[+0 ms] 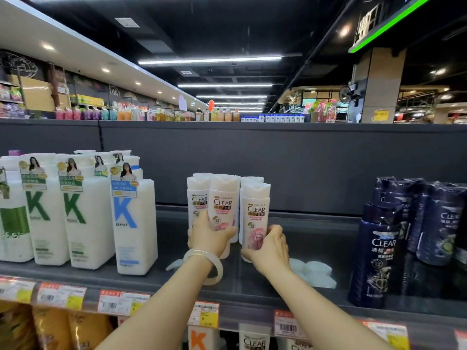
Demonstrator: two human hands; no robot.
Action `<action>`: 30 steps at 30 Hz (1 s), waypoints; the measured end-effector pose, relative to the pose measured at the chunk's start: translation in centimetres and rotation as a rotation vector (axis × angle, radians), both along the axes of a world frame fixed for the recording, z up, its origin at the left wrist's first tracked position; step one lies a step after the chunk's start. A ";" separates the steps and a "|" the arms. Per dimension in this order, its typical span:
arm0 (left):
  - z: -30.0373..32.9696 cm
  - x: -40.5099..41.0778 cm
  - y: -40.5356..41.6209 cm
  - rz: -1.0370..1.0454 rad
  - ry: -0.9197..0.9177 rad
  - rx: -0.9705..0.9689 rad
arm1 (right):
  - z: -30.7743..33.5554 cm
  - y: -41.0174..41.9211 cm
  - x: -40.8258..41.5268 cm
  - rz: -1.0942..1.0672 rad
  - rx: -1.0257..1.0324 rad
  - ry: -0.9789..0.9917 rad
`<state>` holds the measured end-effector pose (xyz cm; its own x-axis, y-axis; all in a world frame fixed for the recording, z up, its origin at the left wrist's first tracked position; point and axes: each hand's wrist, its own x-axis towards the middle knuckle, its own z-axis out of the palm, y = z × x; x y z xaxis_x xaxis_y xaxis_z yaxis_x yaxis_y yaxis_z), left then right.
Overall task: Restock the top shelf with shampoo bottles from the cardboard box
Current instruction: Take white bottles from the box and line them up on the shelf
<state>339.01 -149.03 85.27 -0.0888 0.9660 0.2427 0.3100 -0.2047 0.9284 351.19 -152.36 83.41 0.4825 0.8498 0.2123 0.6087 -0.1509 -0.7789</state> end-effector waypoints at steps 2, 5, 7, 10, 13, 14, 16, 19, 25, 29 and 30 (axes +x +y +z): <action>-0.1 0.2 0.2 -0.003 -0.031 -0.011 | -0.2 0.0 0.1 -0.006 0.028 0.000; -0.3 0.4 0.6 0.014 -0.044 -0.022 | -0.4 0.2 0.2 -0.019 0.050 -0.012; -0.5 0.5 1.0 0.027 -0.048 -0.023 | -0.5 0.3 0.2 -0.018 0.056 -0.019; -1.1 1.0 1.6 0.024 -0.039 -0.023 | -0.6 0.6 0.0 -0.010 0.062 -0.042; -1.7 1.3 2.4 0.048 0.003 -0.015 | -0.7 0.8 -0.1 -0.009 0.067 -0.060; -2.0 1.3 2.7 0.059 0.027 -0.020 | -0.7 0.9 -0.1 -0.009 0.069 -0.066; -2.8 1.1 3.1 0.052 0.067 -0.047 | -0.8 1.1 -0.2 -0.009 0.074 -0.065; -3.7 0.9 3.3 0.040 0.143 -0.084 | -0.8 1.2 -0.3 -0.012 0.072 -0.062; -3.8 0.9 3.6 0.033 0.156 -0.069 | -0.6 1.6 -0.6 -0.031 0.062 -0.070; -3.8 0.9 3.8 0.026 0.134 -0.076 | -0.5 1.7 -0.8 -0.038 0.055 -0.069; -3.8 1.0 3.8 0.021 0.129 -0.076 | -0.5 1.7 -0.9 -0.041 0.055 -0.069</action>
<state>339.98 -145.22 81.51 -0.0823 0.9803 0.1793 0.4317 -0.1271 0.8930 350.31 -150.62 82.93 0.4989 0.8159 0.2922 0.6556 -0.1347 -0.7430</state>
